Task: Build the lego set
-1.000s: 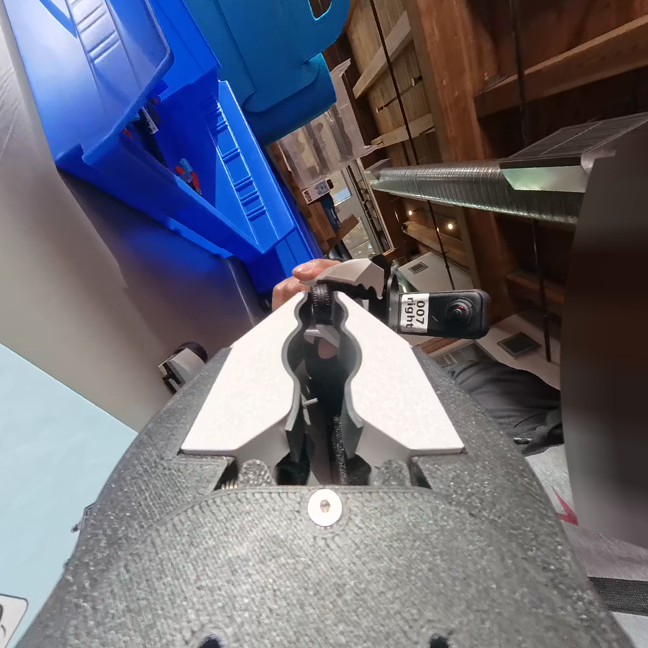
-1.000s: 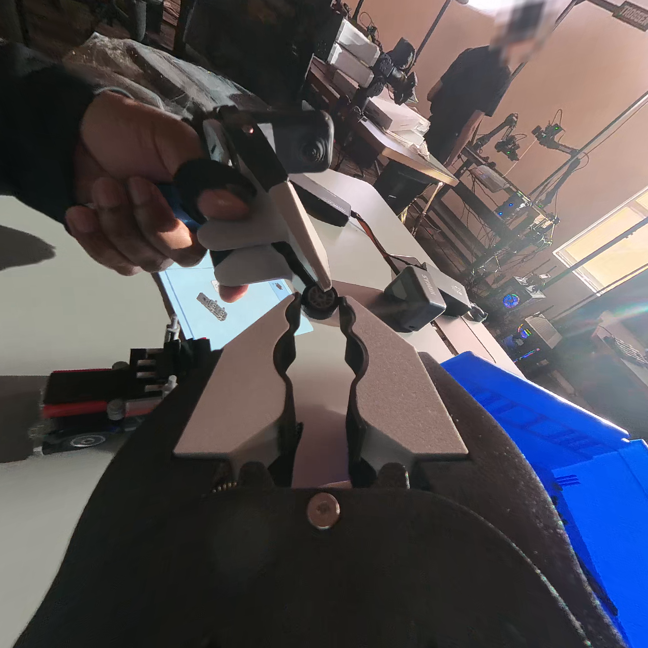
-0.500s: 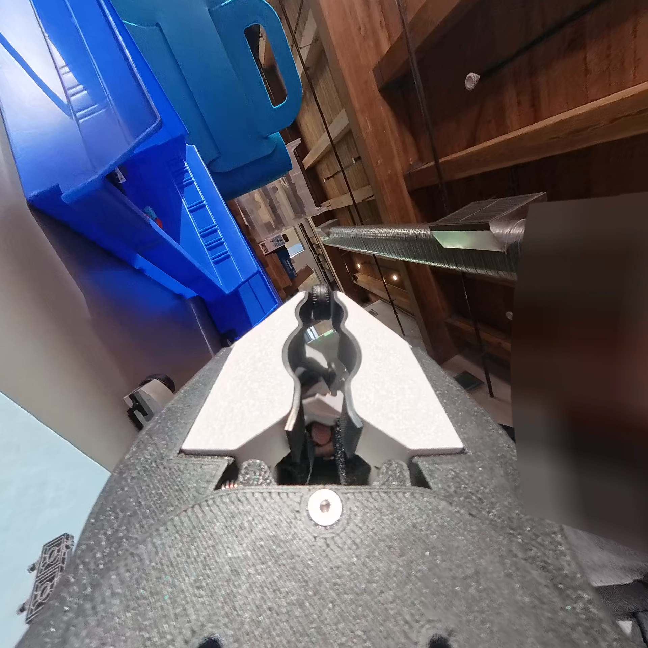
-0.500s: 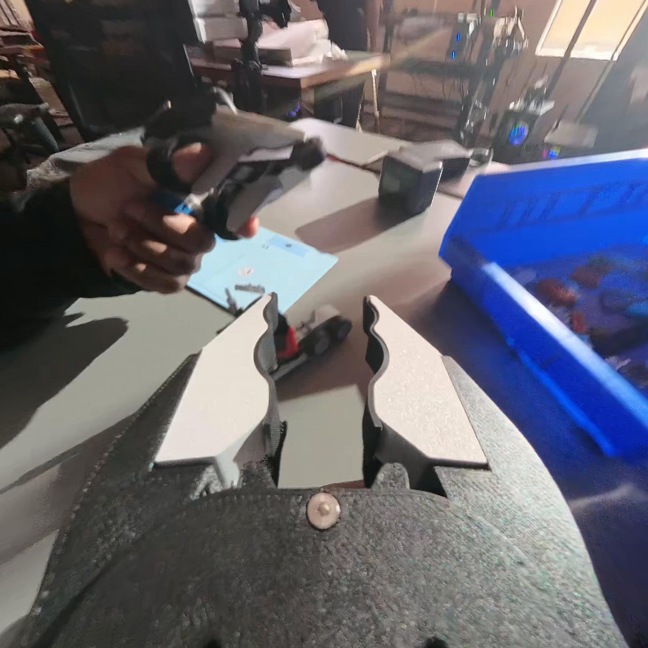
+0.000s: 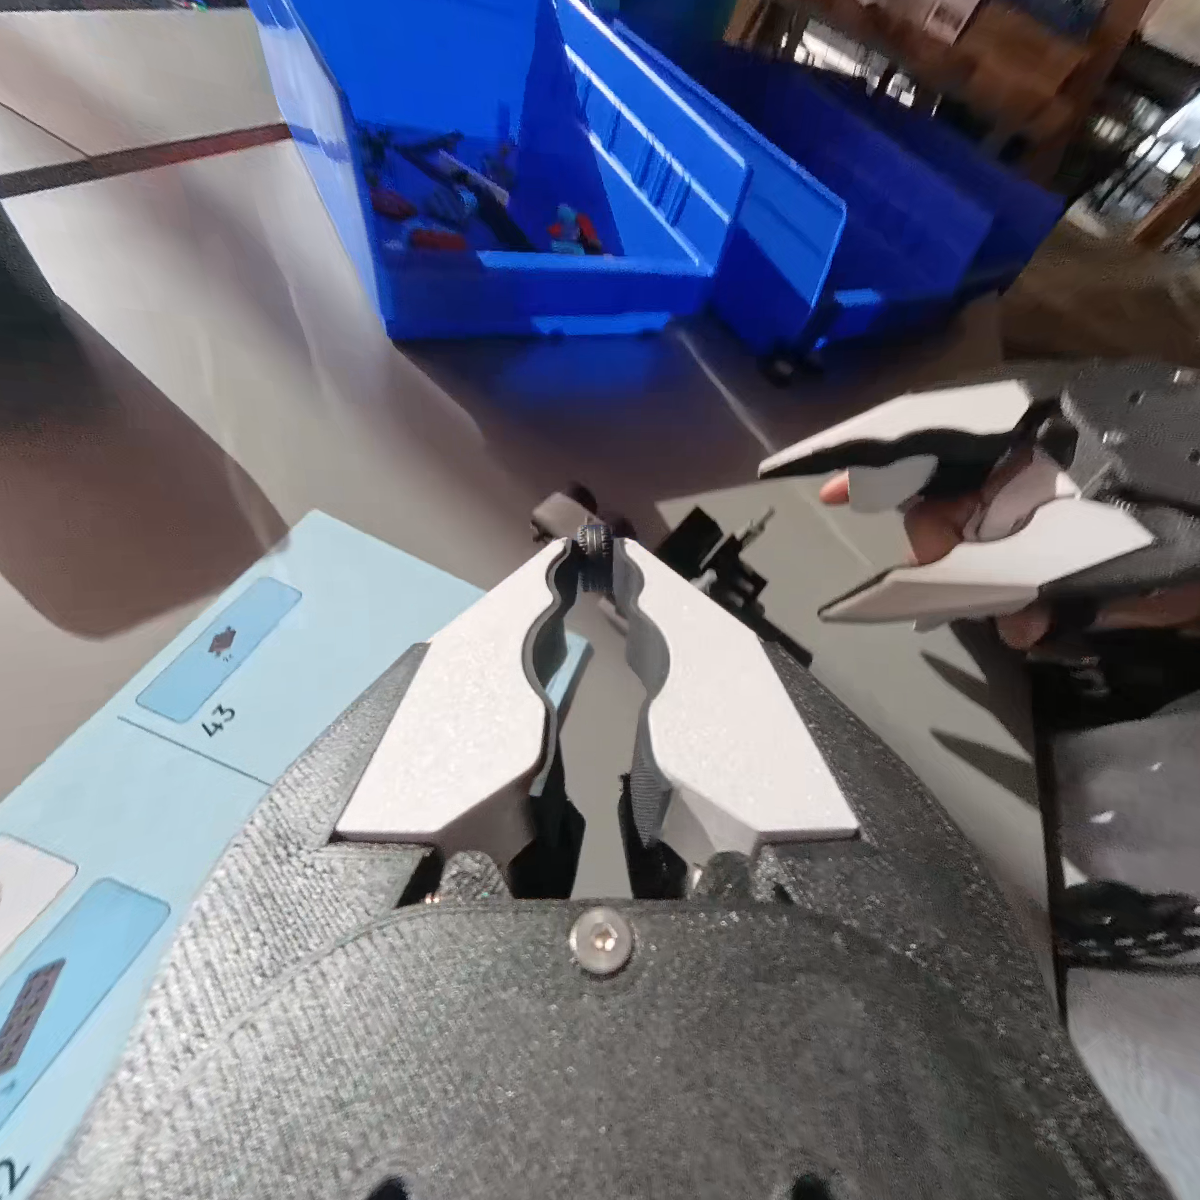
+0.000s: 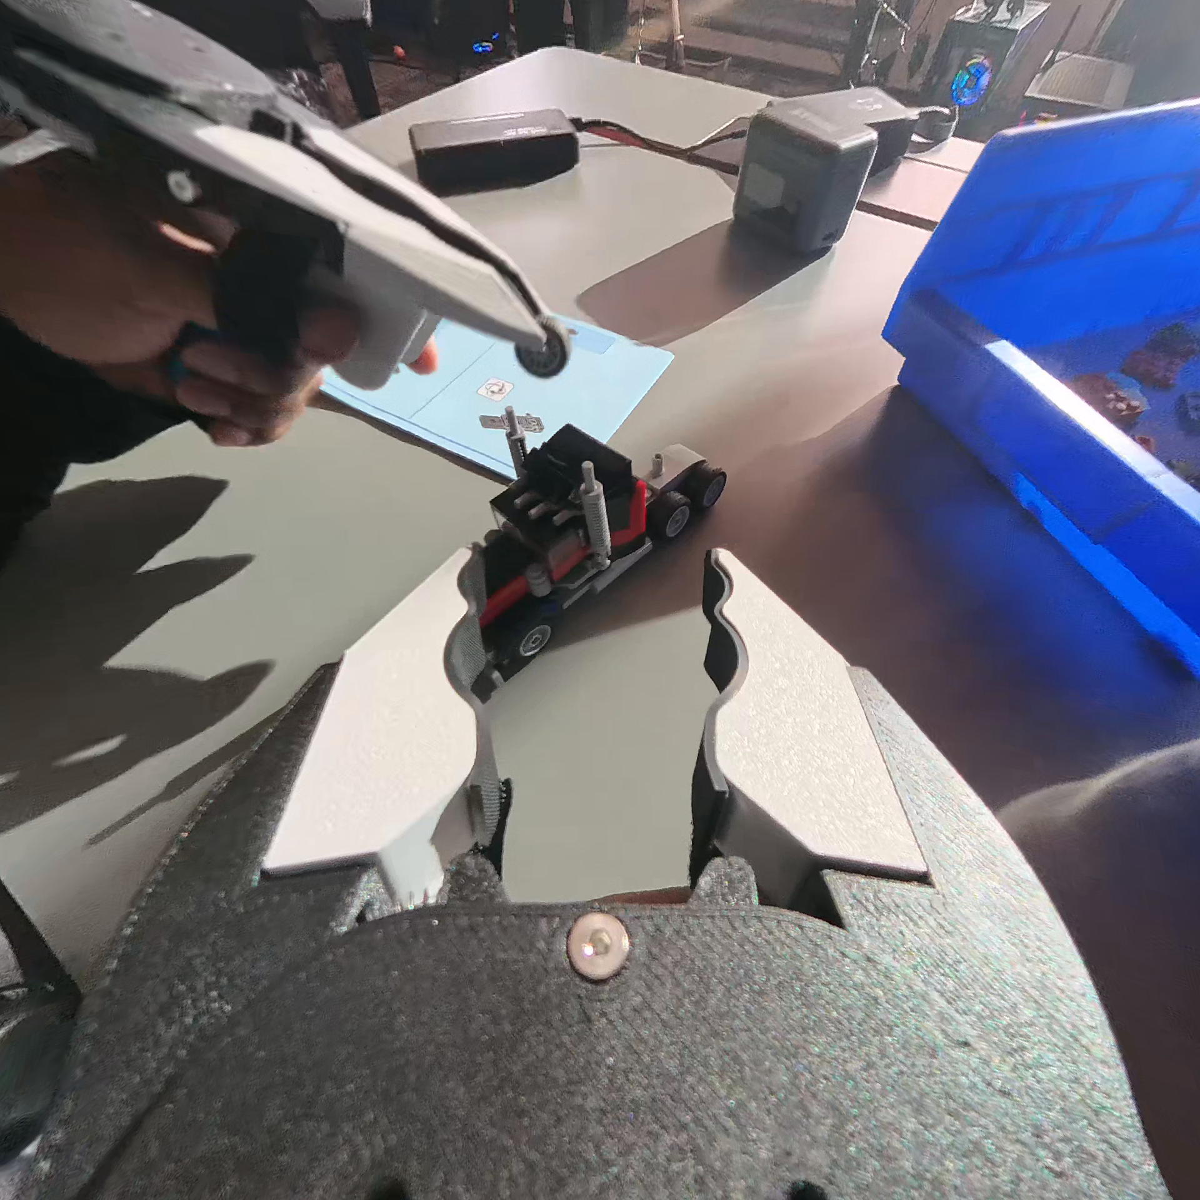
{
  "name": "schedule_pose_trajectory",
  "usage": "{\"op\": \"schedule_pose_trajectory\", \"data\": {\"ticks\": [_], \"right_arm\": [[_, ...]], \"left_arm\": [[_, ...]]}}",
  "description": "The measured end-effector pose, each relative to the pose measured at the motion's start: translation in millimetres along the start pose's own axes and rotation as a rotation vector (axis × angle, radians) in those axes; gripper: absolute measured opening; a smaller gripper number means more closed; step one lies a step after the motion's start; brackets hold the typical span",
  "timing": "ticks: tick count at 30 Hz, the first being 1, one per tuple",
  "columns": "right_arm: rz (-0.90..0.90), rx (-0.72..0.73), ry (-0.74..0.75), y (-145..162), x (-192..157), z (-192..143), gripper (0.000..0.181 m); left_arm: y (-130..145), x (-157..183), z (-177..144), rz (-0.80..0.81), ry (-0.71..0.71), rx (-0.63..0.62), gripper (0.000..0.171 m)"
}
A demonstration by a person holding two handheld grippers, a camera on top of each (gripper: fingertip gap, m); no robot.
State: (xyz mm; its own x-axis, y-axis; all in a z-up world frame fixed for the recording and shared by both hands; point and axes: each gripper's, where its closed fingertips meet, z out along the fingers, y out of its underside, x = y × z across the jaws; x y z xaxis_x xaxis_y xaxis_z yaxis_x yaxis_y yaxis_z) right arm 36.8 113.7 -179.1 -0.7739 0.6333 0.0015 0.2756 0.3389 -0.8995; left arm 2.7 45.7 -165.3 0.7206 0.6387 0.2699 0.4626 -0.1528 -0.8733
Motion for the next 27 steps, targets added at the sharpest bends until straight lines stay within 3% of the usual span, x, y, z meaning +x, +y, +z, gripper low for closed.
{"op": "schedule_pose_trajectory", "data": {"ticks": [5, 13, 23, 27], "right_arm": [[-0.027, -0.111, -0.007, 16, -10, 12, 0.081], [-0.074, -0.142, -0.011, 15, -24, 22, 0.088], [-0.012, -0.11, 0.038, 15, 8, 11, 0.086], [-0.014, -0.106, 0.019, 16, 3, 5, 0.086]], "left_arm": [[47, 5, -7, 0.211, -0.12, -0.146, 0.012], [73, 7, -4, 0.501, -0.251, -0.326, 0.013], [79, 30, 5, 0.572, -0.14, -0.338, 0.025], [78, 38, 3, 0.49, -0.065, -0.311, 0.033]]}}
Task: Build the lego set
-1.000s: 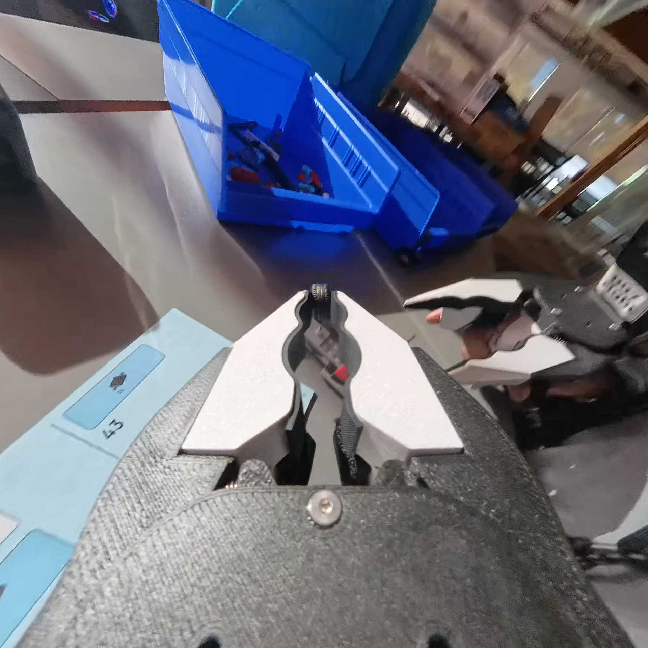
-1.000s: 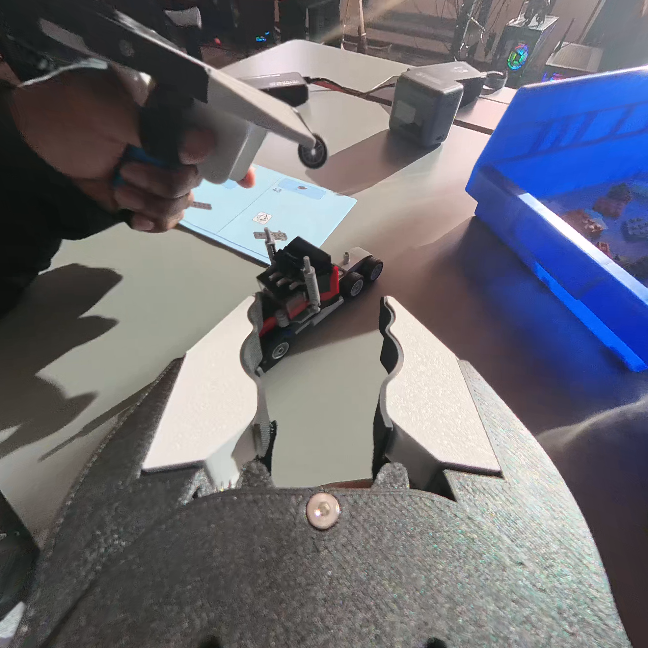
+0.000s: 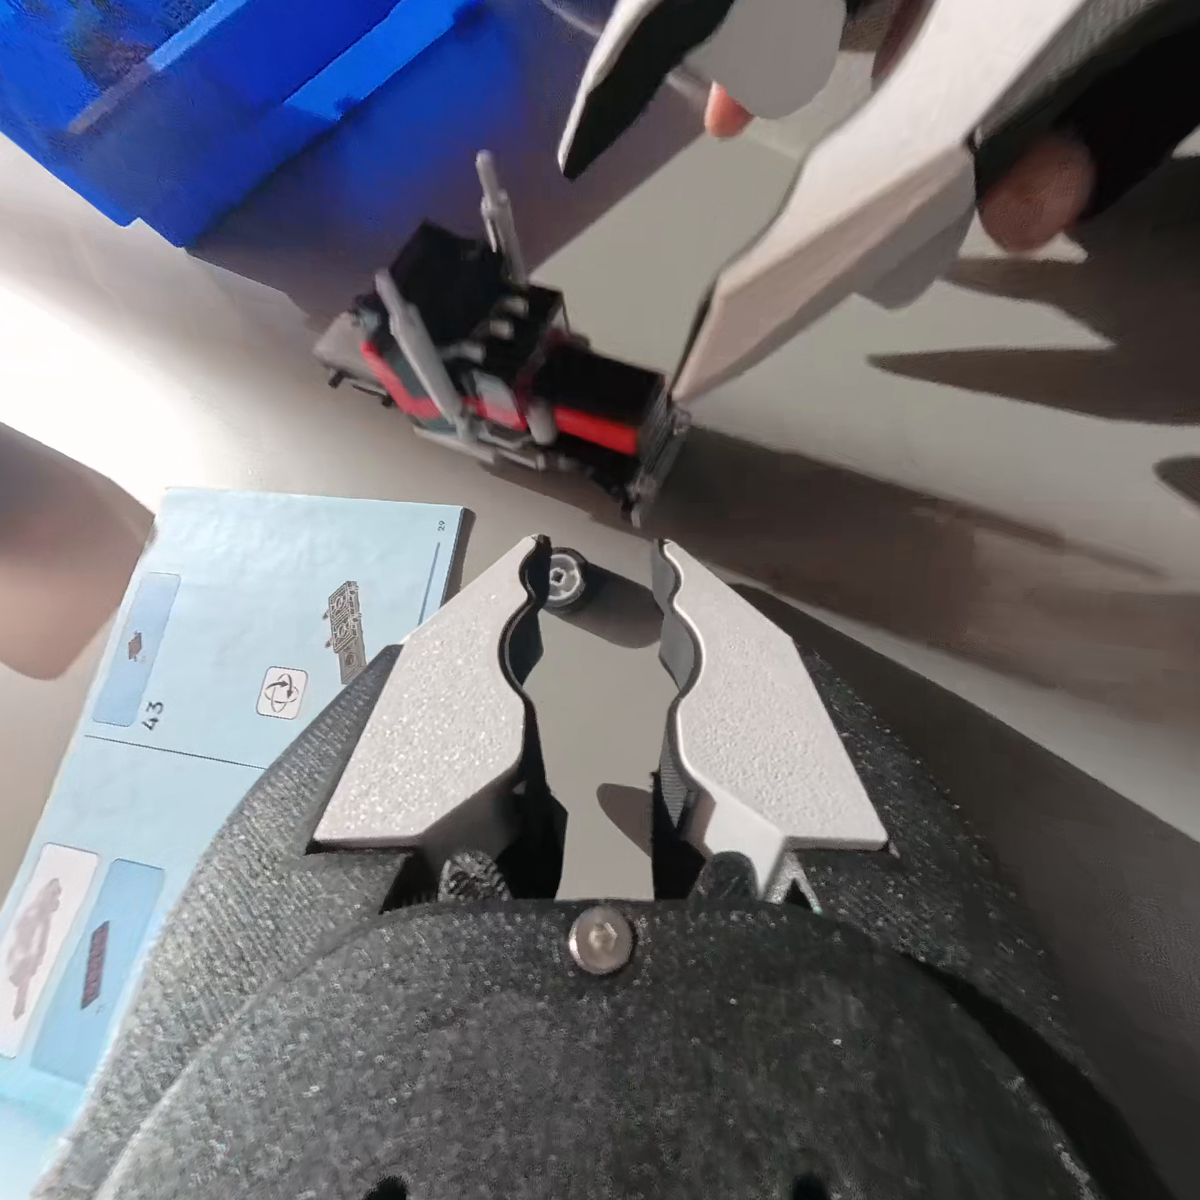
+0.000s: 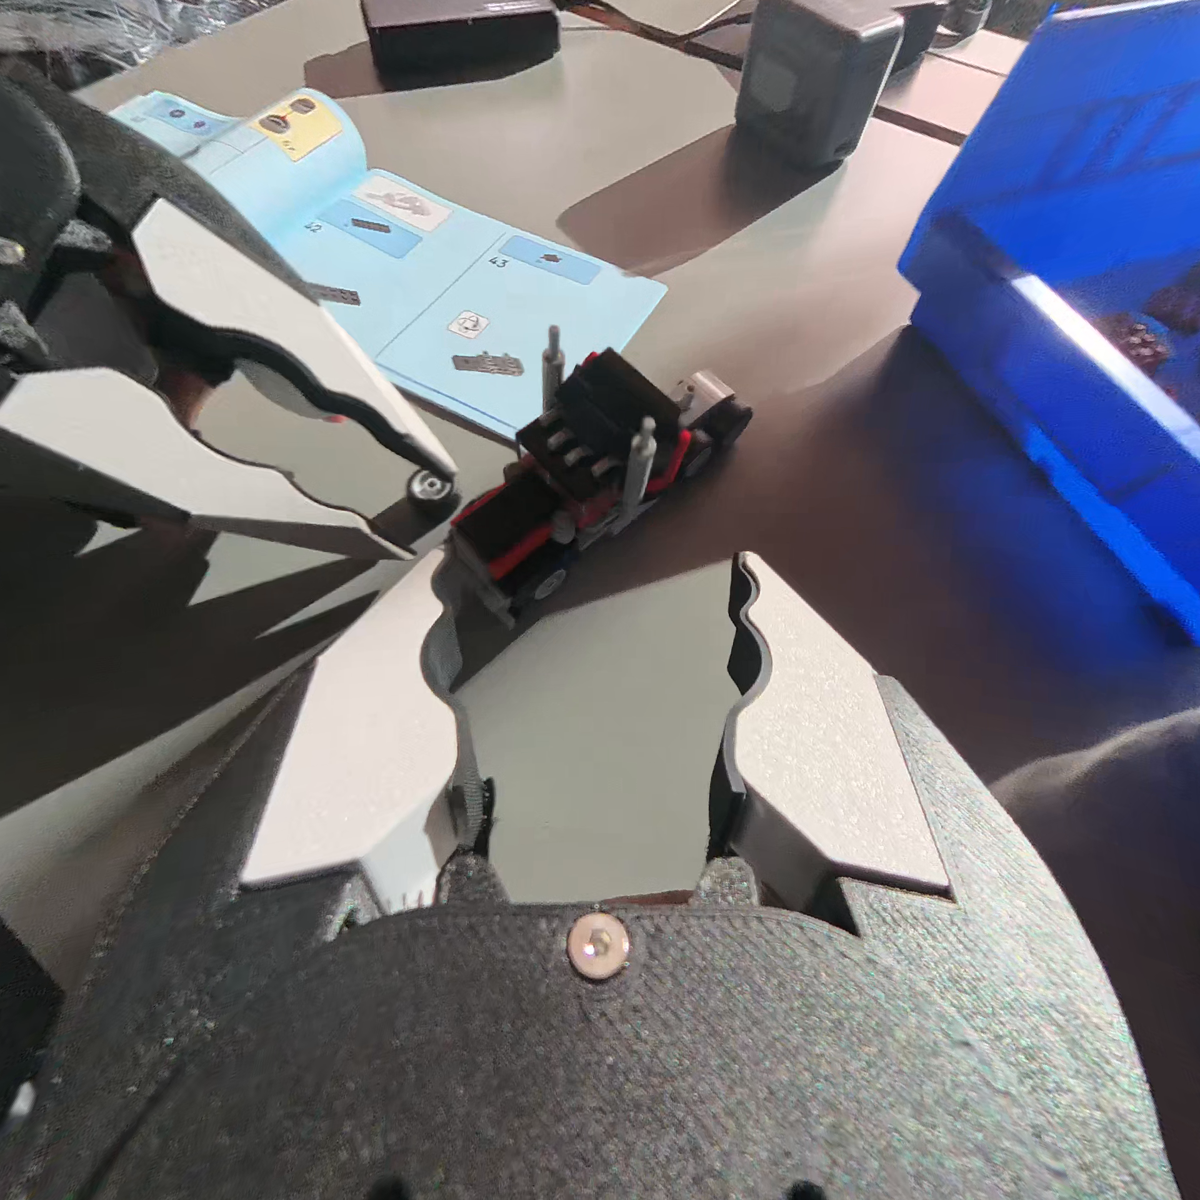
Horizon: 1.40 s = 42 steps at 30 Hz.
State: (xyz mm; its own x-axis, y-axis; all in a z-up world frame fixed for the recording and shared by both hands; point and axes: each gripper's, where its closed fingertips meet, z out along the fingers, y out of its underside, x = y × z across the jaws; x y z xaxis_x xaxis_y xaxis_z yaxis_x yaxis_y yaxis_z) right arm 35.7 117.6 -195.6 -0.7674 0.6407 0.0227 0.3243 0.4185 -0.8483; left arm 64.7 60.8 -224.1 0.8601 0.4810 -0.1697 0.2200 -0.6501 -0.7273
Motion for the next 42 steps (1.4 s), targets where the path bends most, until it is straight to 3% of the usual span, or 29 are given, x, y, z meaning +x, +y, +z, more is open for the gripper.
{"op": "schedule_pose_trajectory", "data": {"ticks": [5, 10, 15, 19, 22, 27, 31, 36, 42], "right_arm": [[-0.02, -0.045, 0.006, 4, -21, 16, 0.1], [-0.065, -0.069, 0.034, -3, -27, 33, 0.098], [-0.111, -0.088, 0.073, -3, -14, 38, 0.079], [-0.069, -0.085, 0.136, 3, 23, 24, 0.054], [-0.024, -0.042, 0.113, -4, 28, 18, 0.054], [-0.084, -0.068, 0.109, -8, 23, 38, 0.068], [-0.094, -0.1, 0.073, -9, 27, 53, 0.044], [0.195, -0.037, -0.15, -24, 36, 53, 0.033], [0.571, 0.047, -0.44, -40, 46, 45, 0.033]], "left_arm": [[-16, -11, -15, -0.187, 0.065, 0.137, 0.035], [-23, -33, -27, -0.393, 0.086, 0.215, 0.035], [-30, -51, -37, -0.568, 0.128, 0.33, 0.035], [-35, -58, -48, -0.636, 0.165, 0.417, 0.035], [-40, -60, -50, -0.671, 0.206, 0.47, 0.037], [-43, -65, -46, -0.695, 0.226, 0.49, 0.042], [-43, -67, -48, -0.716, 0.223, 0.5, 0.045], [-44, -82, -52, -0.909, 0.275, 0.567, 0.045], [-51, -96, -39, -1.217, 0.47, 0.65, 0.045]]}}
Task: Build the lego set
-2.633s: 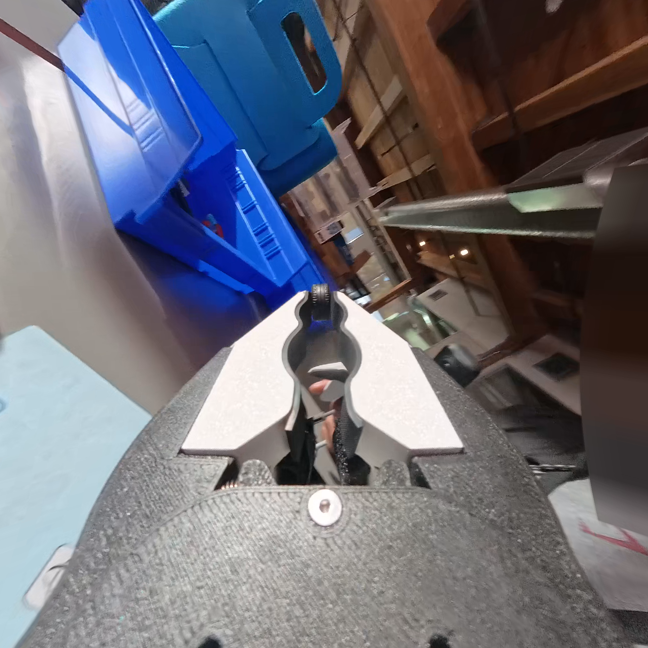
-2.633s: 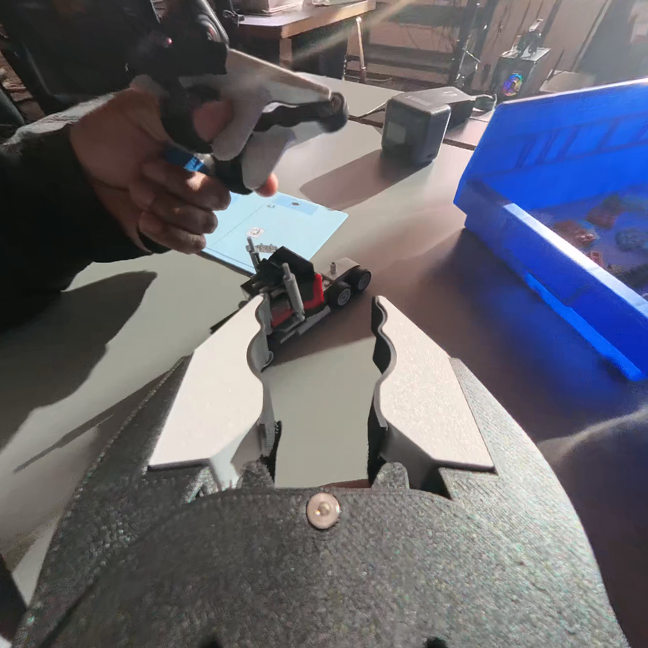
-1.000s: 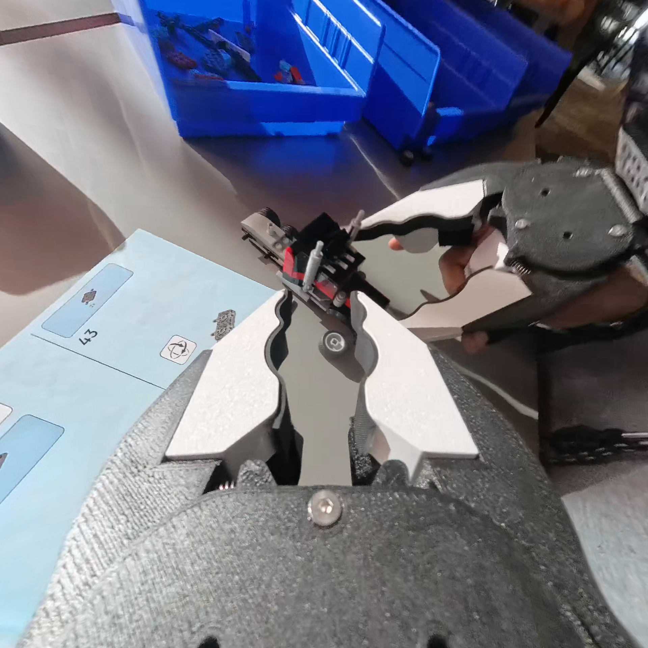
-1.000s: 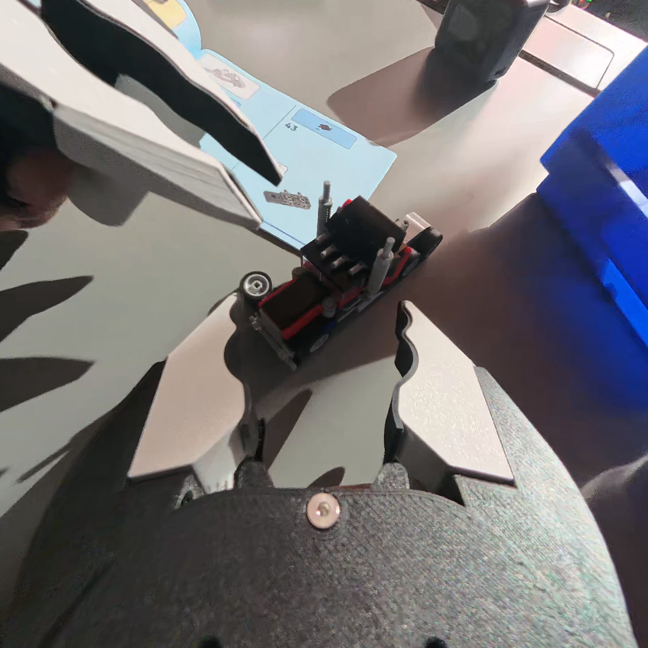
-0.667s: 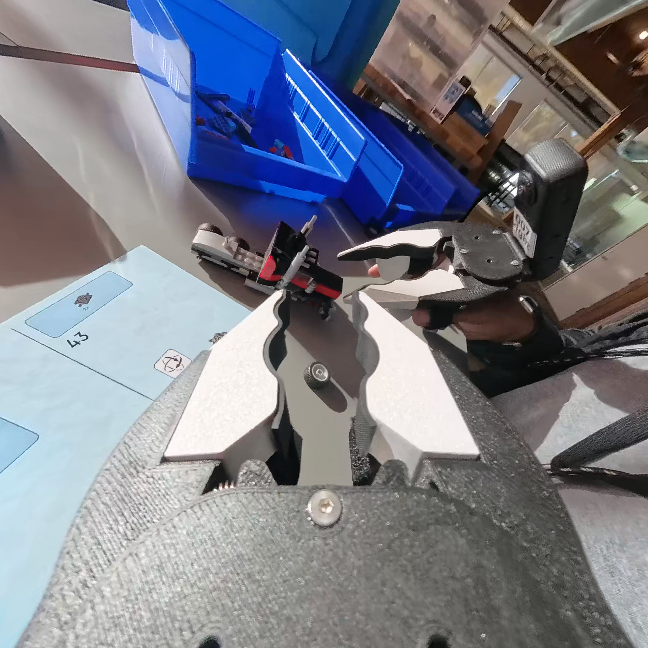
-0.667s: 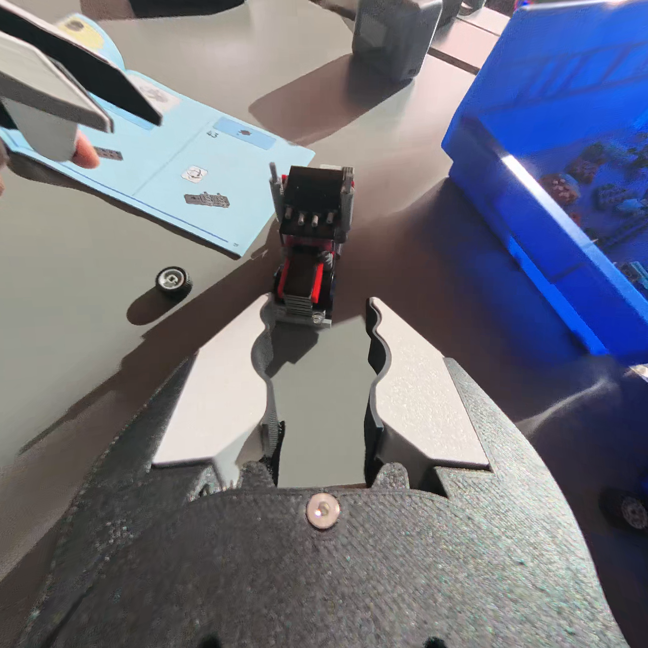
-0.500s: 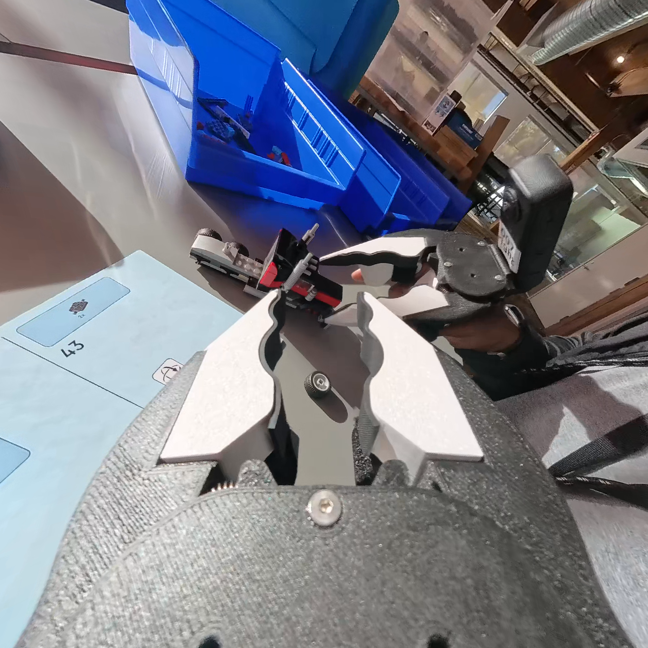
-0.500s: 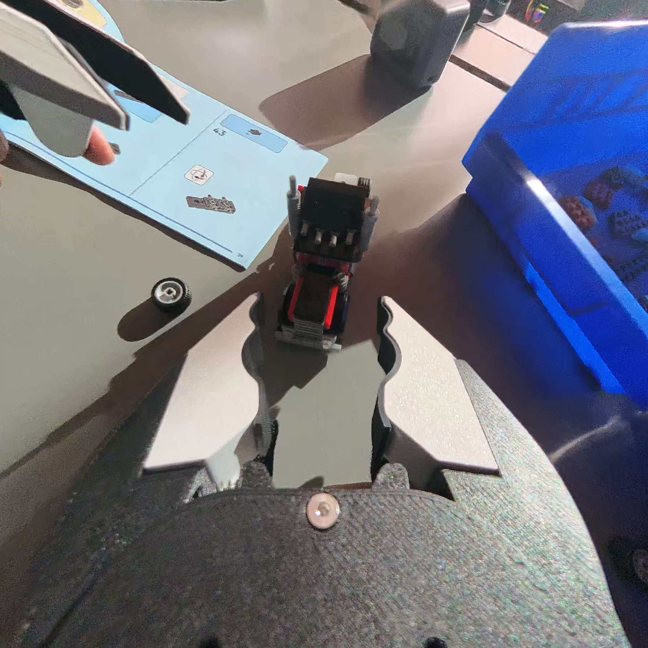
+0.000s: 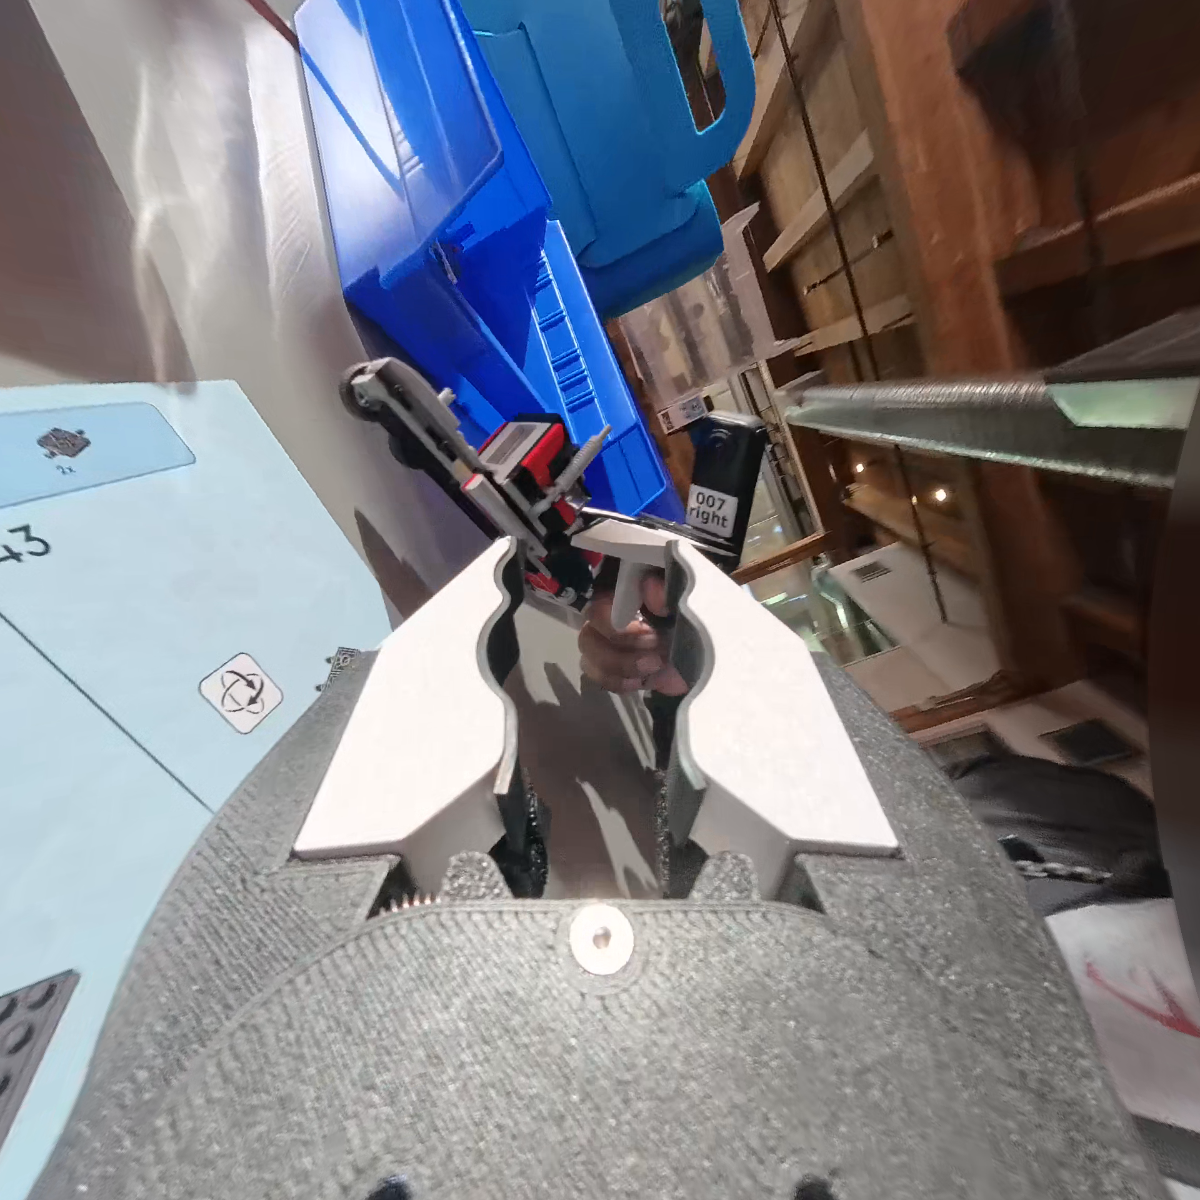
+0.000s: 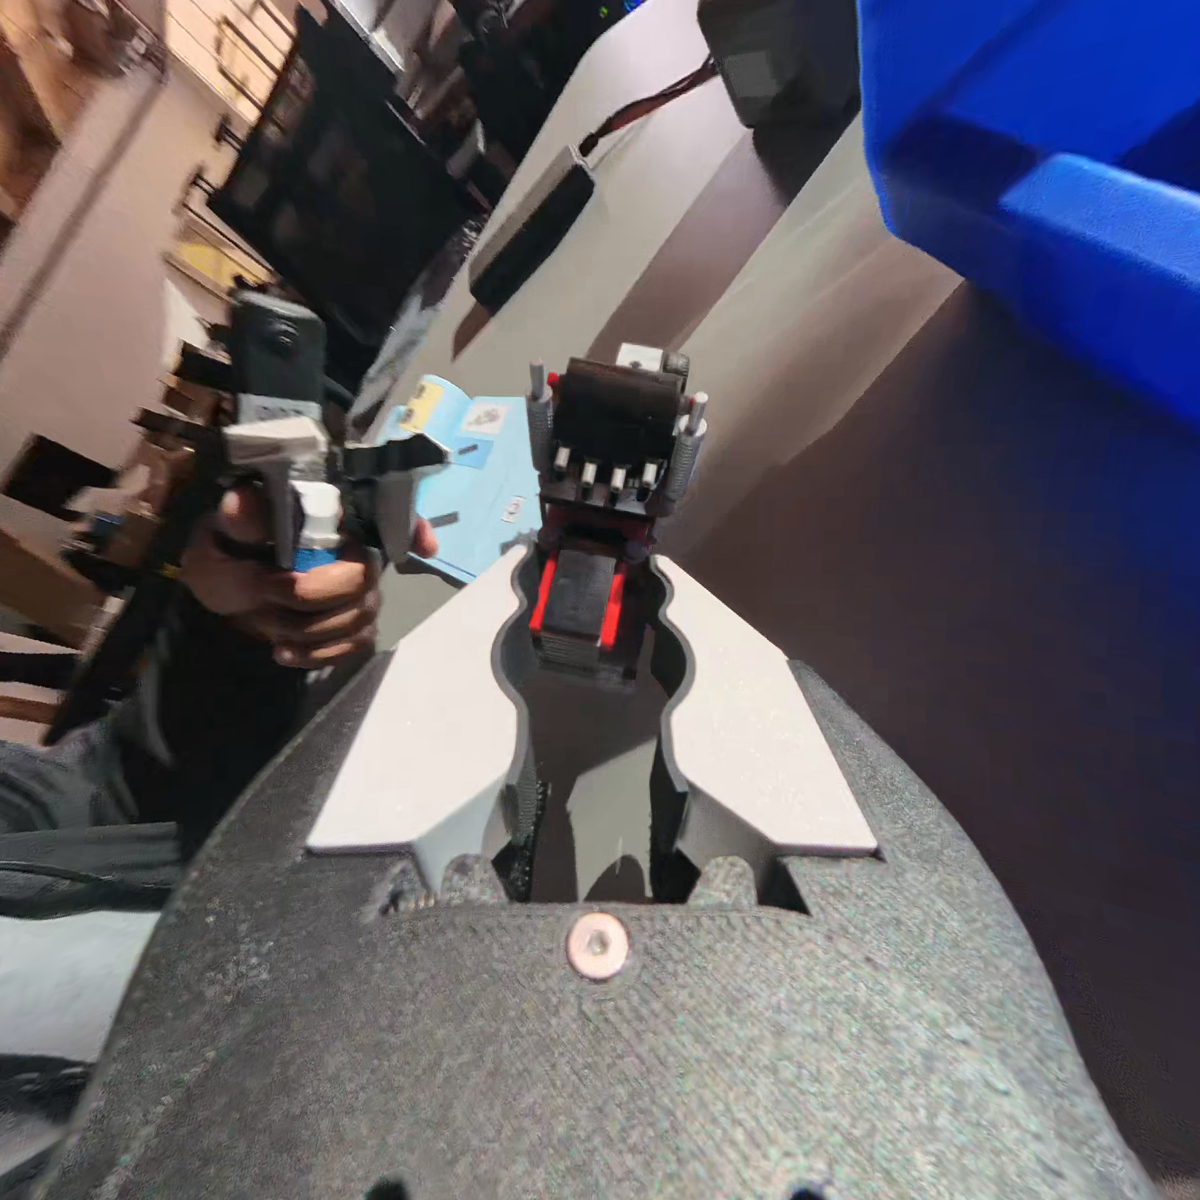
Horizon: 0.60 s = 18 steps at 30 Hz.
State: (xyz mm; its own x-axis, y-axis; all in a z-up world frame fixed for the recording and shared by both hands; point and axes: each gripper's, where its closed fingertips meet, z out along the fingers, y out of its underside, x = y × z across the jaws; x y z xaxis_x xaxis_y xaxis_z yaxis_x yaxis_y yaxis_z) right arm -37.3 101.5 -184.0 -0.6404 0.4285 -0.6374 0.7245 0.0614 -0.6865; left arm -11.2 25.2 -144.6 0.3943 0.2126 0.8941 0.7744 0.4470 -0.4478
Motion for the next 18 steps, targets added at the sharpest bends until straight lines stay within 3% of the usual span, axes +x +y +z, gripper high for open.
{"op": "schedule_pose_trajectory", "data": {"ticks": [5, 8, 12, 15, 18], "right_arm": [[0.144, 0.074, -0.22, -16, -18, -5, 0.033], [0.181, 0.081, -0.375, -22, -38, -6, 0.033], [0.203, 0.064, -0.481, -26, -53, 0, 0.033], [0.211, 0.023, -0.551, -25, -62, 3, 0.033], [0.193, -0.012, -0.564, -24, -66, 7, 0.033]], "left_arm": [[-7, -11, 23, -0.167, 0.04, 0.027, 0.061], [-17, -4, 36, -0.176, 0.09, 0.083, 0.081], [-22, 16, 54, -0.198, 0.195, 0.096, 0.09], [-18, 19, 64, -0.205, 0.214, 0.061, 0.087], [-20, 21, 64, -0.232, 0.256, 0.066, 0.069]]}}
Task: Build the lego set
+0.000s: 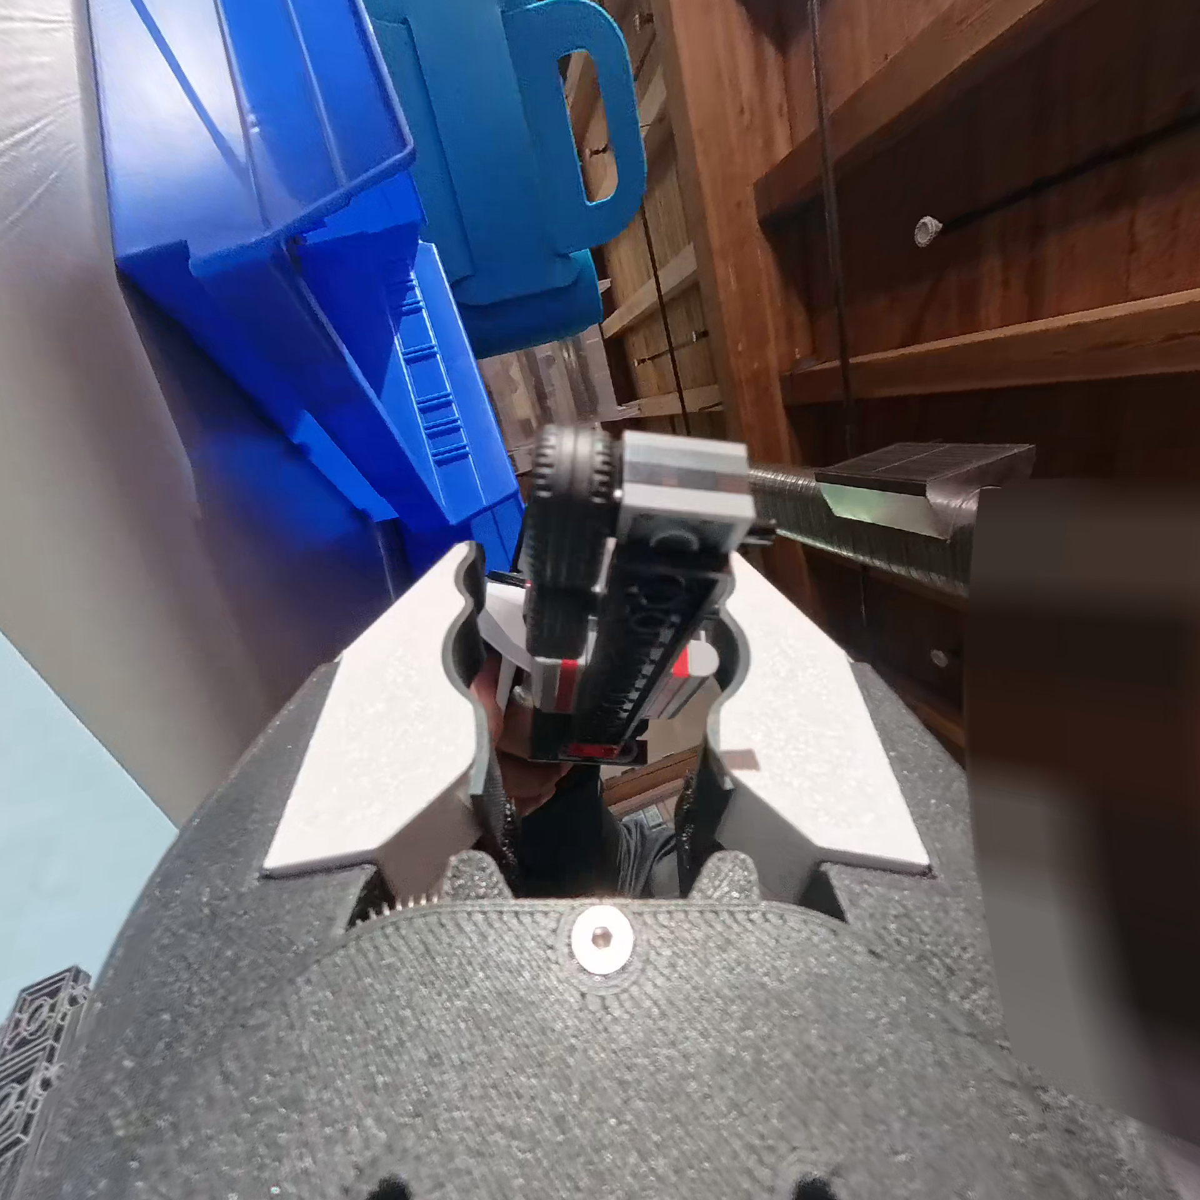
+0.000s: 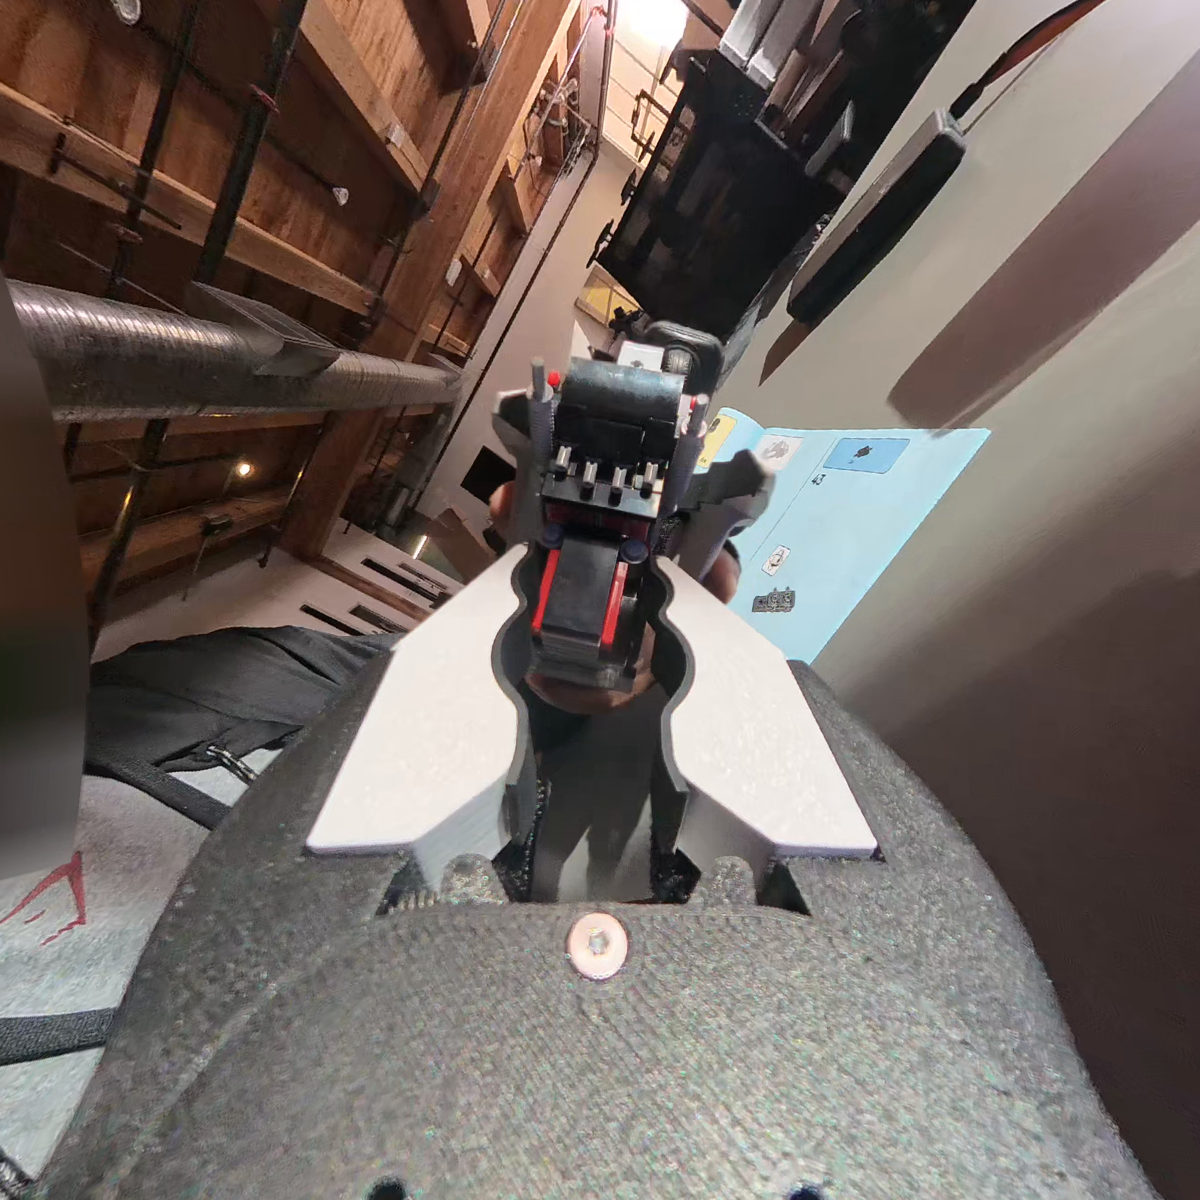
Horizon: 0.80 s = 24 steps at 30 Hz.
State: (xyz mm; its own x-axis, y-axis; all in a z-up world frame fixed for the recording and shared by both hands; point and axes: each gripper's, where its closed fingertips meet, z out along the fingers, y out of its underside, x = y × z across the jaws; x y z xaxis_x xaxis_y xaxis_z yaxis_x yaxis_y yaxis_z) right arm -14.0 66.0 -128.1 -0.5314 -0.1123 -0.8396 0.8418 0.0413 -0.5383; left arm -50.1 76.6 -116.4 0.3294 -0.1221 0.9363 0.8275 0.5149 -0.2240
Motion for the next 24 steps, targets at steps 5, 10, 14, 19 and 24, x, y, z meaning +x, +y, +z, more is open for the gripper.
{"op": "schedule_pose_trajectory", "data": {"ticks": [5, 10, 14, 19, 24], "right_arm": [[0.017, -0.029, 0.009, -3, 8, 4, 0.033], [-0.059, -0.009, 0.076, -12, 14, 4, 0.038], [-0.315, -0.042, 0.254, -8, 16, -11, 0.04], [-0.667, -0.406, 0.328, 63, 12, 0, 0.035], [-0.805, -0.634, 0.38, 103, 33, 17, 0.039]], "left_arm": [[-9, -1, -7, 0.007, 0.009, 0.055, 0.054], [-23, -9, -20, -0.003, -0.045, 0.142, 0.054], [-42, -24, -42, 0.027, -0.172, 0.236, 0.054], [-55, -31, -61, 0.062, -0.271, 0.293, 0.053], [-54, -34, -63, 0.038, -0.276, 0.298, 0.053]]}}
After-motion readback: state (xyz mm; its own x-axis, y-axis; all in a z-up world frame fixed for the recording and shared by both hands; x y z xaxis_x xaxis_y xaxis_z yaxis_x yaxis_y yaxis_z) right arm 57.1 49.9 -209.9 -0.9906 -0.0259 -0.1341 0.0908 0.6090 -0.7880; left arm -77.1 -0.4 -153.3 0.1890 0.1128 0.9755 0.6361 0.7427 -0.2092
